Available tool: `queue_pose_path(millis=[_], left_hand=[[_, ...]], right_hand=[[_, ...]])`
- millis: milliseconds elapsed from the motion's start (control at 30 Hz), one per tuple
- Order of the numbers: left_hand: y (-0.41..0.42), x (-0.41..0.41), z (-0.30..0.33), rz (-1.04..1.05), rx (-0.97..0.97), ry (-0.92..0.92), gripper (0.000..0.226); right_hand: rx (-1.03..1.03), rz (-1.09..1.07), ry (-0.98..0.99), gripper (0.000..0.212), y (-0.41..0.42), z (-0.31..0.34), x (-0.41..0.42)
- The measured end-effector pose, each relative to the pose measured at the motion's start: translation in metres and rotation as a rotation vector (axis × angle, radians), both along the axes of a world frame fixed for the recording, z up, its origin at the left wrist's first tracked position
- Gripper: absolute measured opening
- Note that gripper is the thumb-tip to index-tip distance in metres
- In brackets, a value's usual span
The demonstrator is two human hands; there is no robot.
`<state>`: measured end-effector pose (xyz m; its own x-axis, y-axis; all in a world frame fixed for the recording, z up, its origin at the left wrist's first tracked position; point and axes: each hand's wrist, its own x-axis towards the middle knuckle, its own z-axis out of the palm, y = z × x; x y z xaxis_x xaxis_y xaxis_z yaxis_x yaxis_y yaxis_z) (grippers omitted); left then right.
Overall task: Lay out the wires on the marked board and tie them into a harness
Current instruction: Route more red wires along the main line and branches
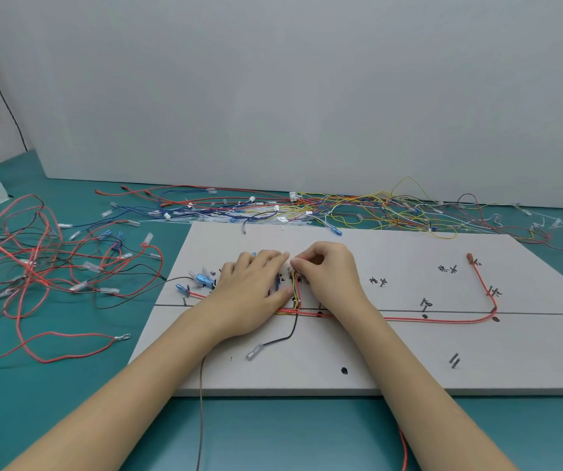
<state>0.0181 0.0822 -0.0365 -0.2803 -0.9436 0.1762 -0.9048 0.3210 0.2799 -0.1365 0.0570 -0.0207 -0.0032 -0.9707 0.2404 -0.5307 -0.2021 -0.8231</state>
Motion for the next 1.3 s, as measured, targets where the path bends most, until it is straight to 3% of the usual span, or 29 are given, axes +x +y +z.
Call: queue_pose_path(millis=[167, 333, 667, 1133, 1300], left_hand=[[0.005, -0.001, 0.007, -0.028, -0.038, 0.112, 0.041], [0.004, 0.0, 0.014, -0.03, 0.109, 0.27, 0.044], [0.002, 0.005, 0.015, -0.078, 0.187, 0.178, 0.079], [0.002, 0.002, 0.01, -0.048, 0.116, 0.12, 0.07], [0.004, 0.001, 0.009, -0.044, 0.03, -0.008, 0.072]], right_hand=[[-0.02, -0.018, 0.041, 0.009, 0.0, 0.0, 0.001], [-0.033, -0.043, 0.051, 0.011, -0.001, 0.0, -0.002], [-0.019, -0.066, 0.063, 0.013, -0.003, 0.0, -0.004], [0.065, -0.075, -0.145, 0.011, 0.001, 0.003, 0.0], [-0.13, -0.055, 0.18, 0.009, 0.004, 0.002, 0.002]])
